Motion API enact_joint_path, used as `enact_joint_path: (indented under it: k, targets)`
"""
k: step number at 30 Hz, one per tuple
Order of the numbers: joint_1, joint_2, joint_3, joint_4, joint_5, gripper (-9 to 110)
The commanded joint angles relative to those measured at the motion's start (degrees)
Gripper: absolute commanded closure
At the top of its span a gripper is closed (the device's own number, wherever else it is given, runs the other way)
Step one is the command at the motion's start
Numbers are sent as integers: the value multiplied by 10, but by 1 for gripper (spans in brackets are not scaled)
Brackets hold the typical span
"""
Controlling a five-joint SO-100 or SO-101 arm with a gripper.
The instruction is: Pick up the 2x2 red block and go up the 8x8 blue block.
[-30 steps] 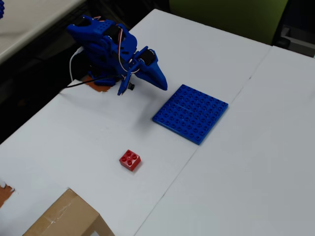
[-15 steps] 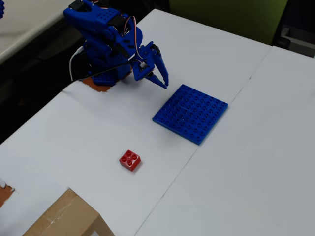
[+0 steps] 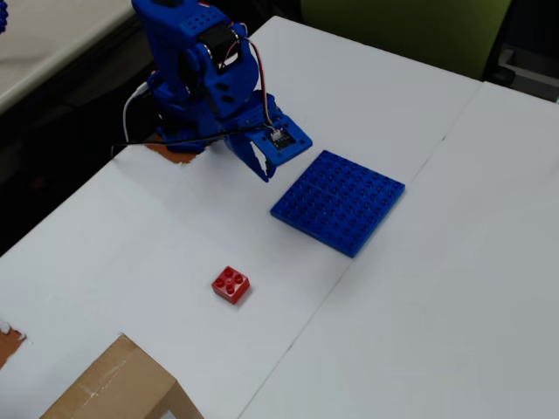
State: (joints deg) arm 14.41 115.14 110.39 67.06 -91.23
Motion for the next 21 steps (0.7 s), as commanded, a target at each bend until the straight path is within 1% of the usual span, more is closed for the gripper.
enact_joint_path:
  k: [1, 3, 7, 13, 21]
  targets:
    - [39, -95, -141, 57, -92, 101]
    - [56, -142, -196, 73, -134, 101]
    - [88, -213, -258, 71, -196, 99]
    - [136, -291, -322, 68, -302, 91]
    - [179, -379, -415, 66, -383, 84]
